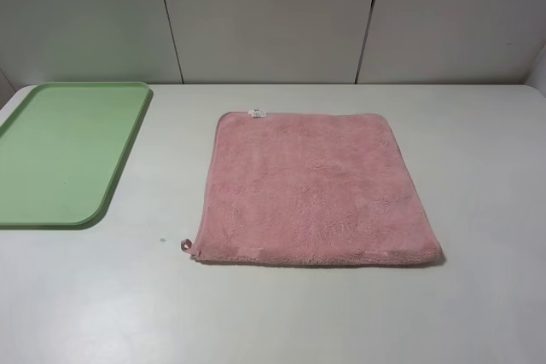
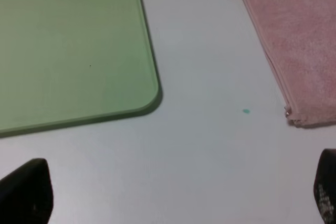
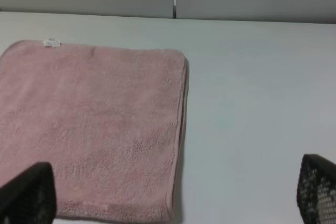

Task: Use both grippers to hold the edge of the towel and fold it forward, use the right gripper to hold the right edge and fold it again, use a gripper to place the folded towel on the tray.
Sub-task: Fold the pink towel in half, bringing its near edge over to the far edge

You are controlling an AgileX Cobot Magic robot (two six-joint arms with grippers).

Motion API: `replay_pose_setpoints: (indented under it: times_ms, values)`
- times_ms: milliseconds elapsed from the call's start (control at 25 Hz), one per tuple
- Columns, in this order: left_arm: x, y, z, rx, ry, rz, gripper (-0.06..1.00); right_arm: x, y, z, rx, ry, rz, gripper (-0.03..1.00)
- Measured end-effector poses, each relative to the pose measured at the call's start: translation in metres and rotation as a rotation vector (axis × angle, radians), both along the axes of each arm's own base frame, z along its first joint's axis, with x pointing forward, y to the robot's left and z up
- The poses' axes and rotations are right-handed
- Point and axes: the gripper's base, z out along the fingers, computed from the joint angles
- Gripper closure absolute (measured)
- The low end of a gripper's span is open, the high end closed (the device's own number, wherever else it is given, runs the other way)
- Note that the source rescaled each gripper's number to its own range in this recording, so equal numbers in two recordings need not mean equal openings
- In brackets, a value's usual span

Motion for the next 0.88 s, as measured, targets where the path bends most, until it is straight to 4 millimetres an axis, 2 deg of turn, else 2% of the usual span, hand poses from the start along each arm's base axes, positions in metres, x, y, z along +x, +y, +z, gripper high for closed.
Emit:
replay_pose_setpoints:
  times_ms: [880]
  values:
    - [0.0, 0.0, 0.0, 0.0, 0.0, 0.0, -0.06, 0.0, 0.0, 0.0001, 0.0, -0.001, 0.0, -0.03]
